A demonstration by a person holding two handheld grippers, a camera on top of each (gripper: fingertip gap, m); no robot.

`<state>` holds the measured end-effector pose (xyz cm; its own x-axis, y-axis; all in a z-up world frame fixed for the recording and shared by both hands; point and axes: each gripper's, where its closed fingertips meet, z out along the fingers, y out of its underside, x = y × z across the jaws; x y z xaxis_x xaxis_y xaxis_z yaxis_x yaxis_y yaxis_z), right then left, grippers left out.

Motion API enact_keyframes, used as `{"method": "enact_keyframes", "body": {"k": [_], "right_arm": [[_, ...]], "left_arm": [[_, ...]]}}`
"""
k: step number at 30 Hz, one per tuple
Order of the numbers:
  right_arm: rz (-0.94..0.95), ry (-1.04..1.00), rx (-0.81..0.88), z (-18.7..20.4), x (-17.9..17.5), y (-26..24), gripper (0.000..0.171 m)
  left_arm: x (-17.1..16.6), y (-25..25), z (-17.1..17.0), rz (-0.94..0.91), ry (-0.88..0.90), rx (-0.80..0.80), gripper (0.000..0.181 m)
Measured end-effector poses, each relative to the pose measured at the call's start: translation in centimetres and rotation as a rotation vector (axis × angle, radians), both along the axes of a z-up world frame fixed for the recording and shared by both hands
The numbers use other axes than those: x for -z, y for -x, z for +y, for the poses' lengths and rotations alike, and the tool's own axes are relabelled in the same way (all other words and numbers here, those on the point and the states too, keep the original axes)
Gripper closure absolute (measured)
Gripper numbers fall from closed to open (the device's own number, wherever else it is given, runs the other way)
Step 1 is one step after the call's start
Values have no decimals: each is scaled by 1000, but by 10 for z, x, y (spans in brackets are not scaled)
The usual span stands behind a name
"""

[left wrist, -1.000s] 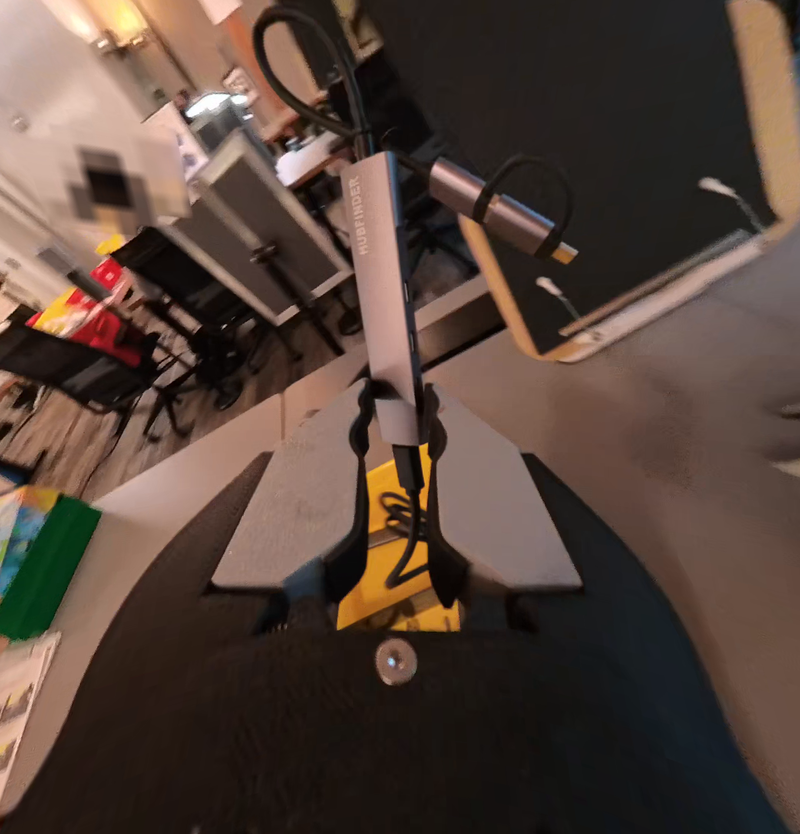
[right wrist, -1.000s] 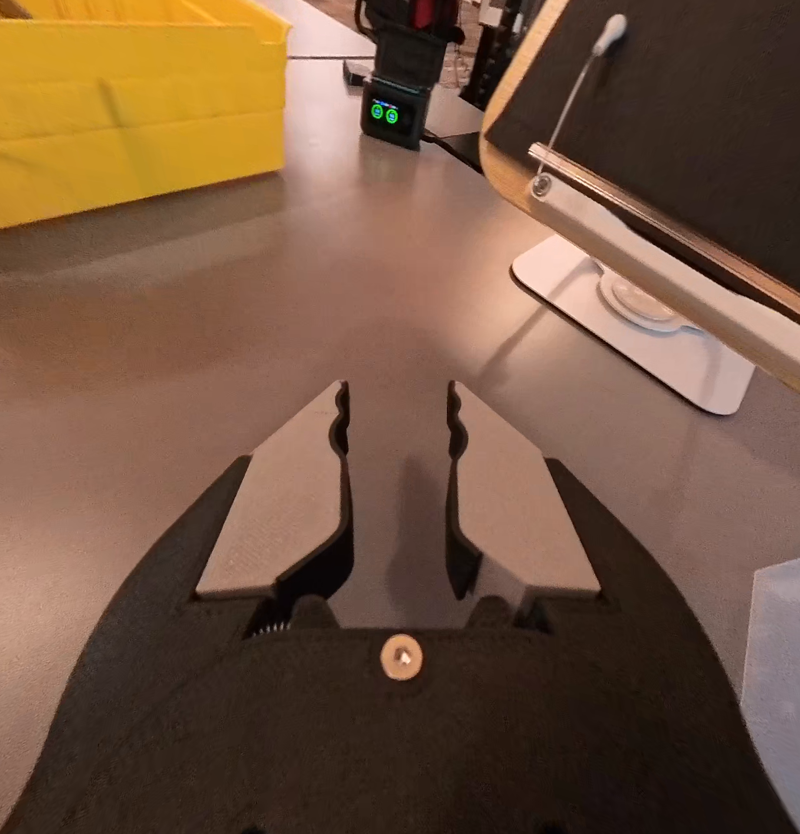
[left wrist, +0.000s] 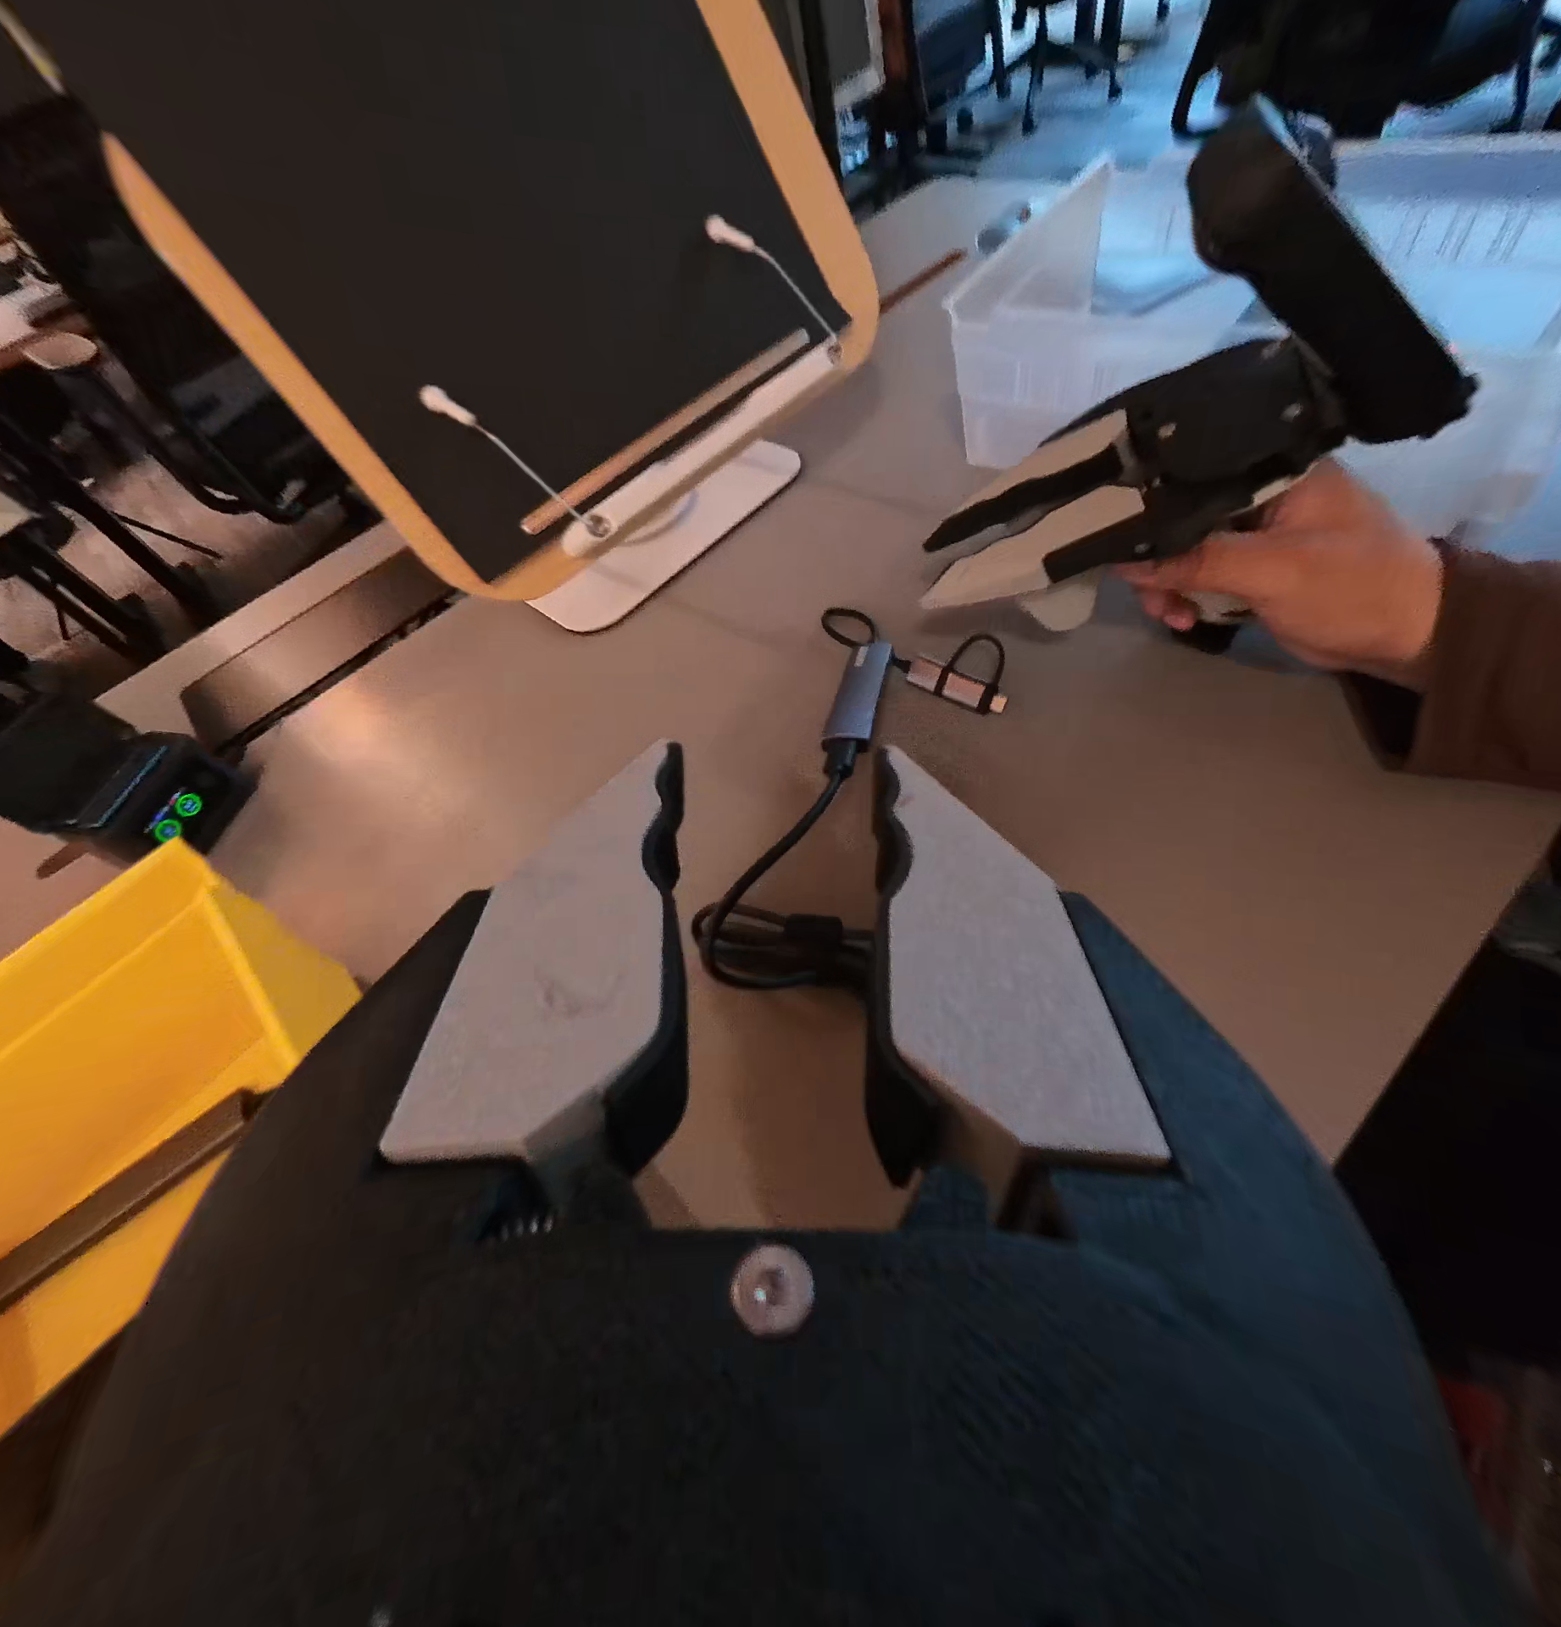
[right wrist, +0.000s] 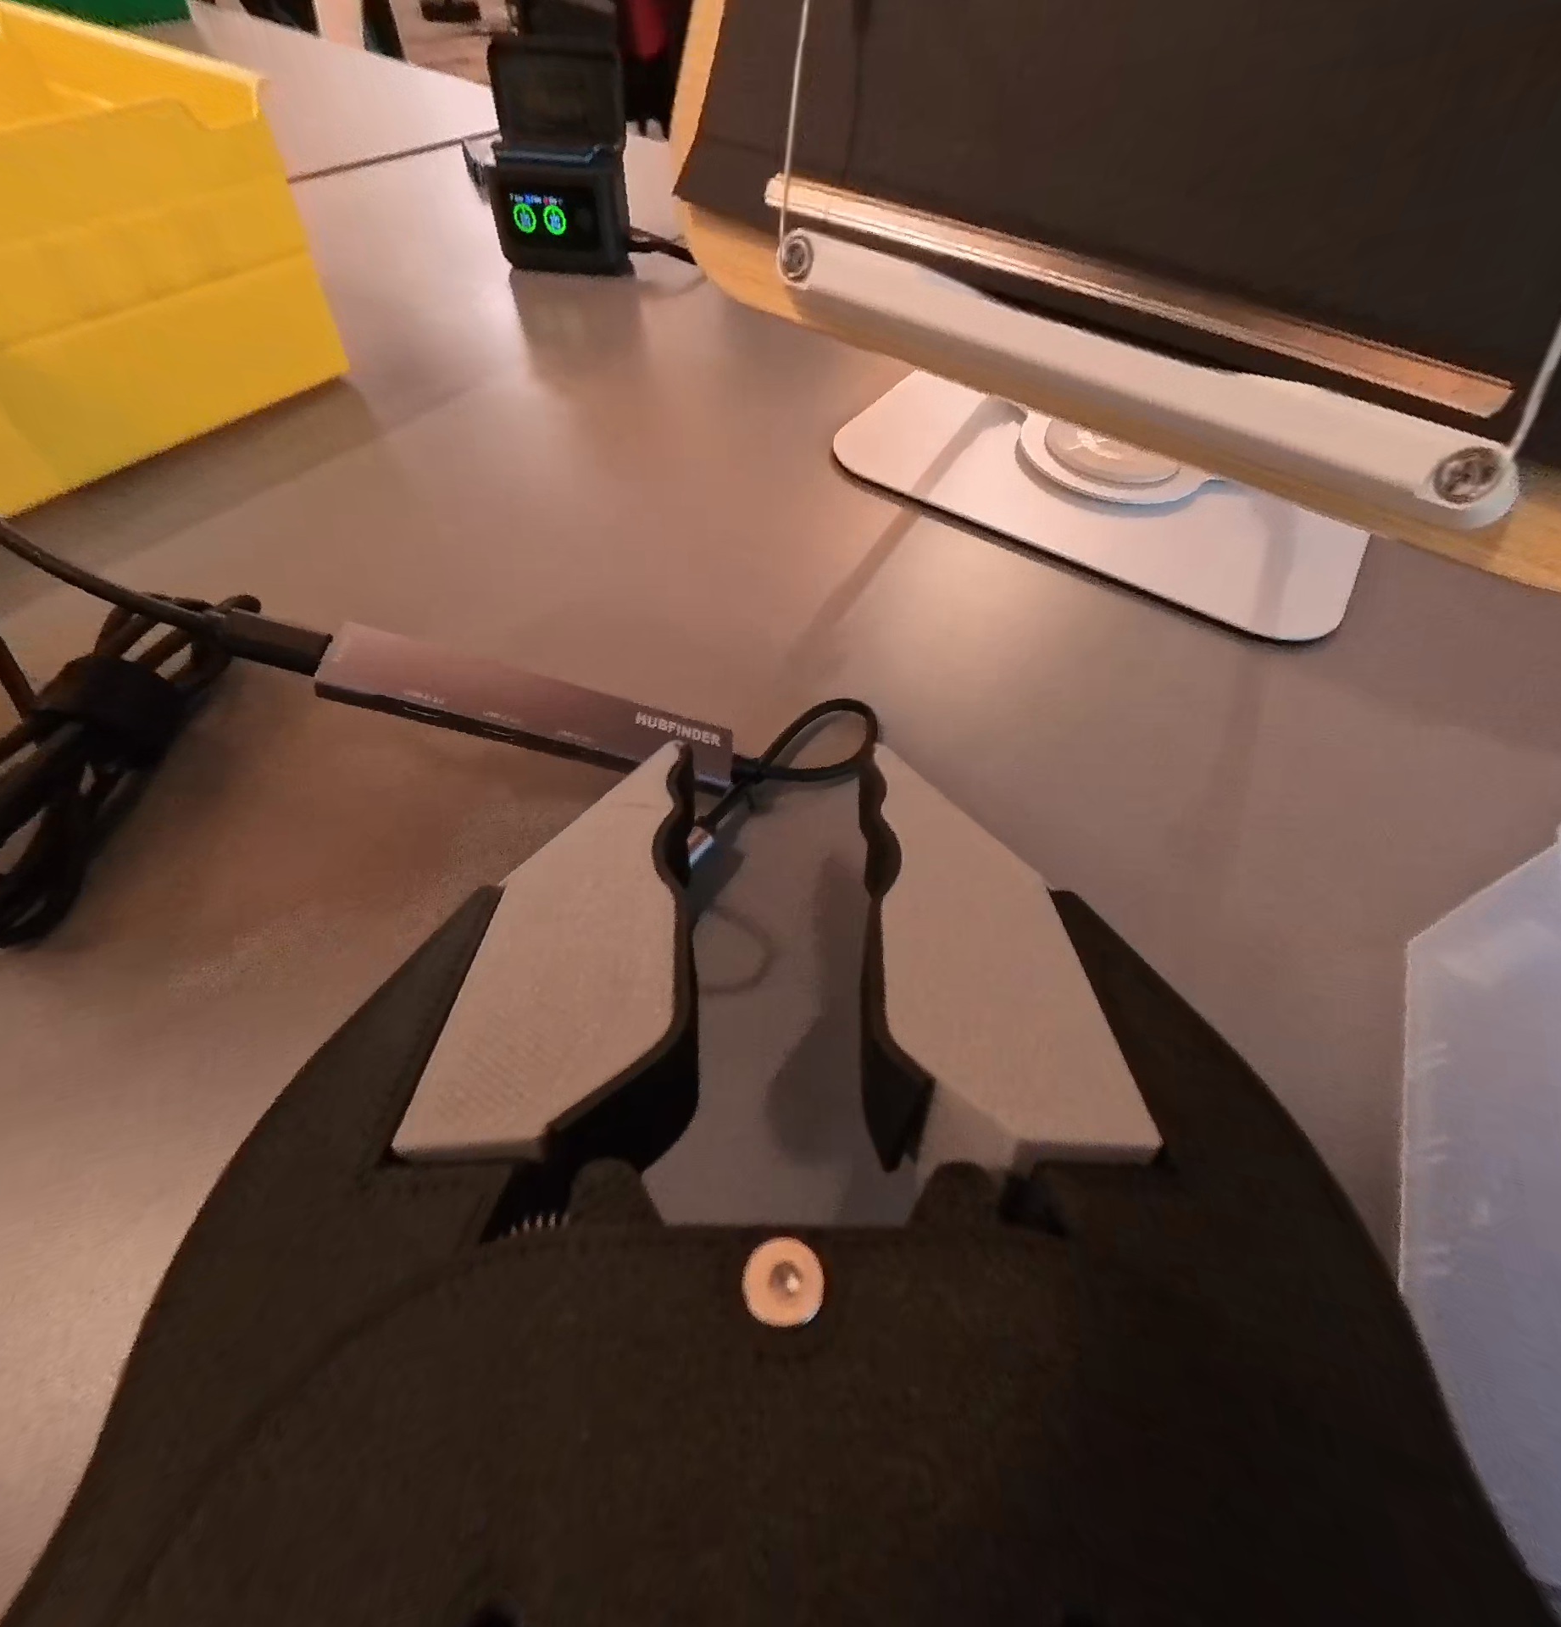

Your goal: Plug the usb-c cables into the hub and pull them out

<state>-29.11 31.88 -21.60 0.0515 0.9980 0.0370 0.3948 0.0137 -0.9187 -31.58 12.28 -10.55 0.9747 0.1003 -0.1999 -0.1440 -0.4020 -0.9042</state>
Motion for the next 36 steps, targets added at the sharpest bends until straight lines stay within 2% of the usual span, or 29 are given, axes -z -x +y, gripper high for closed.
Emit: {"method": "enact_keyframes", "body": {"k": [4, 6, 8, 13, 20, 25, 36], "right_arm": [[44, 25, 17, 6, -6, -4, 137], [70, 37, 26, 8, -9, -6, 137], [92, 41, 31, 9, -12, -7, 137], [95, 30, 43, 10, -12, -8, 137], [79, 14, 62, 12, -10, -7, 135], [75, 15, 79, 14, -9, -9, 135], [86, 27, 77, 14, -11, -11, 136]], "left_arm": [[-24, 27, -31, -56, -127, -87, 142], [-39, 27, -43, -125, -192, -63, 142], [-51, 29, -57, -120, -231, -58, 142], [-62, 54, -101, -40, -179, -186, 135], [-54, 86, -166, 14, -133, -339, 135], [-58, 96, -169, -18, -192, -344, 139], [-18, 140, -189, -58, -61, -477, 138]]}}
